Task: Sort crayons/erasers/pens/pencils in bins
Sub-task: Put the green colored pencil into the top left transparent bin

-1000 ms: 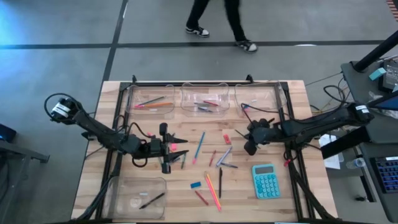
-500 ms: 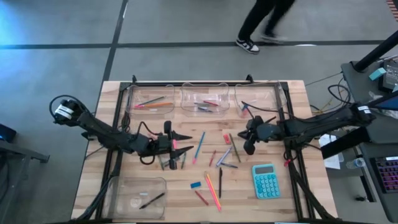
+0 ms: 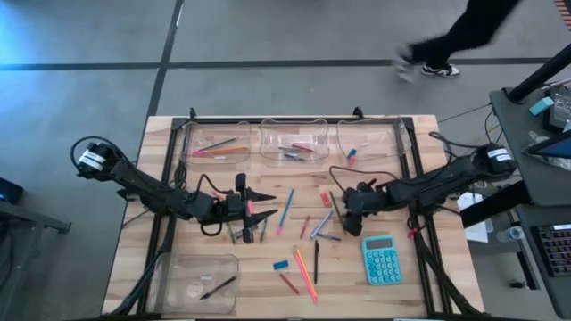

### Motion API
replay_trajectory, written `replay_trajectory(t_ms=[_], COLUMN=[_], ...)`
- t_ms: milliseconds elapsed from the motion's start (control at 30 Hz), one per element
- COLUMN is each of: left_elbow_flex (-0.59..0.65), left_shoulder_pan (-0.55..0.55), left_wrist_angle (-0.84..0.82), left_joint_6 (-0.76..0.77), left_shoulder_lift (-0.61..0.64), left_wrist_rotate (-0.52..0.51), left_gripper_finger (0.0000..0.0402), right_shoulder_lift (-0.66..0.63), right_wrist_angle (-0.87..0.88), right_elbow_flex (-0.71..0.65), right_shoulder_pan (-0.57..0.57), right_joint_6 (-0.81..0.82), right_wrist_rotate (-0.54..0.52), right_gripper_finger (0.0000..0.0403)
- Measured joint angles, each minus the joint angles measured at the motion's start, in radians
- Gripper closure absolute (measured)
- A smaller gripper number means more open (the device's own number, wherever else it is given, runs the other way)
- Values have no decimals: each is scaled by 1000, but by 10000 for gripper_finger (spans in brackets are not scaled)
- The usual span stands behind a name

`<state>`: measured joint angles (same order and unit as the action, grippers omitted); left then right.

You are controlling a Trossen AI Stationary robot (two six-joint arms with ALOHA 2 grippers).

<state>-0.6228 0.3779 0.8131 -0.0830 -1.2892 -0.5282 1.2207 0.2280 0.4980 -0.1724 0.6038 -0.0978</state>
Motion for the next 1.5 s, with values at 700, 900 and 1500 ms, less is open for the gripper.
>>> replay_trajectory(t_ms=[700,900,1500], left_elbow_flex=[1,1,1], left_shoulder_pan=[0,0,0], left_wrist_angle=[0,0,0], left_joint_6=[1,1,1], left_shoulder_lift=[-1,-1,-2], left_wrist_rotate=[1,1,1], left_gripper_finger=[251,251,251], right_shoulder_lift=[323,352,336], right_wrist_angle=[158,190,197], right_elbow_flex=[128,137,131], right_shoulder_pan=[-125,-123,-122], right_joint_6=[85,100,110], right_wrist_rotate=[-63,-69,-43], right_gripper_finger=[231,232,341])
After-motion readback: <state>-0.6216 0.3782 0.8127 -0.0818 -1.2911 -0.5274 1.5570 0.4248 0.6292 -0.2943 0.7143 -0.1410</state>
